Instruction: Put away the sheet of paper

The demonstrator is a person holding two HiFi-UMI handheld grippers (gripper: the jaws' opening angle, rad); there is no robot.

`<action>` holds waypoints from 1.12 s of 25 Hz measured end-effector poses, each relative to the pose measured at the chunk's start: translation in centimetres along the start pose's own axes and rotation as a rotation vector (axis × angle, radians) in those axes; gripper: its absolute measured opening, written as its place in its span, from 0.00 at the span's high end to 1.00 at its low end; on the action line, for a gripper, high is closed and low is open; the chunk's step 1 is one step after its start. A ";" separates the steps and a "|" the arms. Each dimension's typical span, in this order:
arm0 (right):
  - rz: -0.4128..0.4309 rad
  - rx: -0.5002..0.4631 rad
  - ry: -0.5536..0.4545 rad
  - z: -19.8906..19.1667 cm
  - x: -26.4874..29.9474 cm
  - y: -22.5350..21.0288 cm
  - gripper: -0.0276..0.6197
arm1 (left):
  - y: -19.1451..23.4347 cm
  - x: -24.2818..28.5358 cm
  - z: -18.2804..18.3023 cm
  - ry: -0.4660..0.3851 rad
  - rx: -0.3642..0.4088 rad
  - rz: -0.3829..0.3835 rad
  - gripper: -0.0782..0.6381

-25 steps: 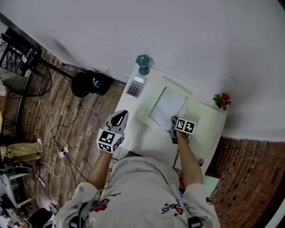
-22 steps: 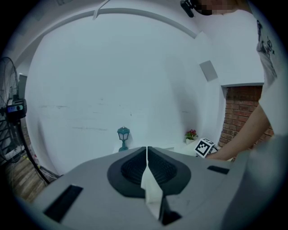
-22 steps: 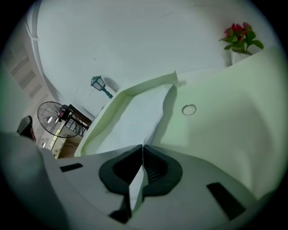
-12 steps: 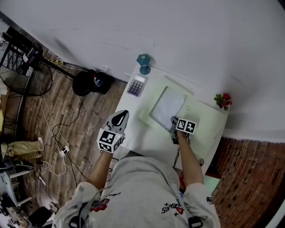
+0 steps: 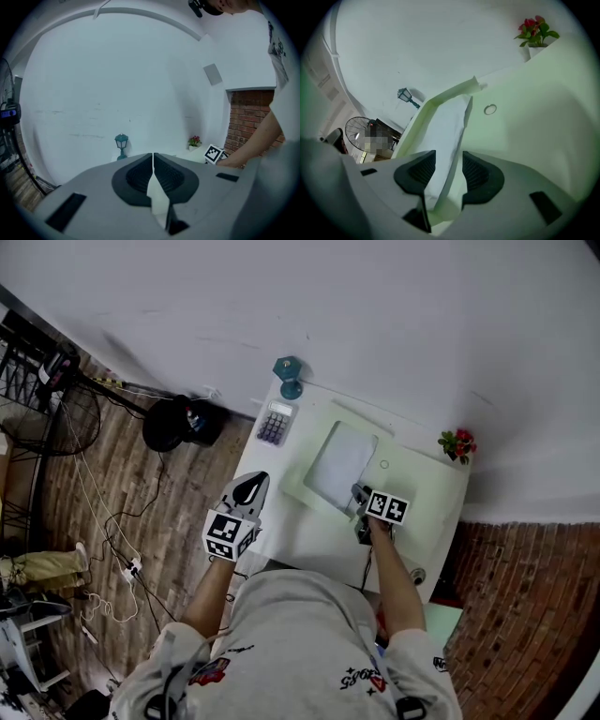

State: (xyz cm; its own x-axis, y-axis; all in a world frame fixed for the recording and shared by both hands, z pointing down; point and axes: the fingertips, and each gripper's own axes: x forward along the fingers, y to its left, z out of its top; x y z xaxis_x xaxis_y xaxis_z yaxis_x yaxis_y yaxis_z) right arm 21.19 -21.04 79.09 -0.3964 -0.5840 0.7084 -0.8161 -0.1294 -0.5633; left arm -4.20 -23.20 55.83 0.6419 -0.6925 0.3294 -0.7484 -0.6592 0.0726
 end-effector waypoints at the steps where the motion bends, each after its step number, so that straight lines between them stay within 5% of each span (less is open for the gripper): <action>1: -0.001 -0.002 -0.017 0.3 -0.6 0.0 0.67 | -0.2 0.1 0.1 -0.003 0.002 -0.007 0.85; 5: 0.016 -0.031 -0.068 1.0 -3.3 0.2 0.74 | -1.2 0.9 0.8 -0.019 0.015 -0.040 0.85; 8: 0.011 -0.076 -0.108 1.3 -5.2 0.3 0.94 | -2.1 1.7 1.4 -0.027 0.034 -0.069 0.85; 13: -0.028 -0.087 -0.157 1.0 -7.5 -0.4 0.95 | -3.7 3.0 2.3 -0.043 0.056 -0.118 0.85; 21: -0.097 -0.458 -0.329 3.1 -12.9 3.8 0.95 | -5.3 4.6 2.5 -0.046 0.086 -0.169 0.85; 28: -0.092 -0.616 -0.542 7.1 -19.2 9.2 0.95 | -5.6 5.2 3.6 -0.071 0.076 -0.180 0.85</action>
State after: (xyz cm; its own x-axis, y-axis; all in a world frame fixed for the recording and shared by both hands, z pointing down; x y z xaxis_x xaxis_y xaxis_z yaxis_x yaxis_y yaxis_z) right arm 24.28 -16.68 57.25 -0.1880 -0.9185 0.3479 -0.9822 0.1756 -0.0671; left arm 3.97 -24.16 53.72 0.7760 -0.5790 0.2500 -0.6080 -0.7922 0.0525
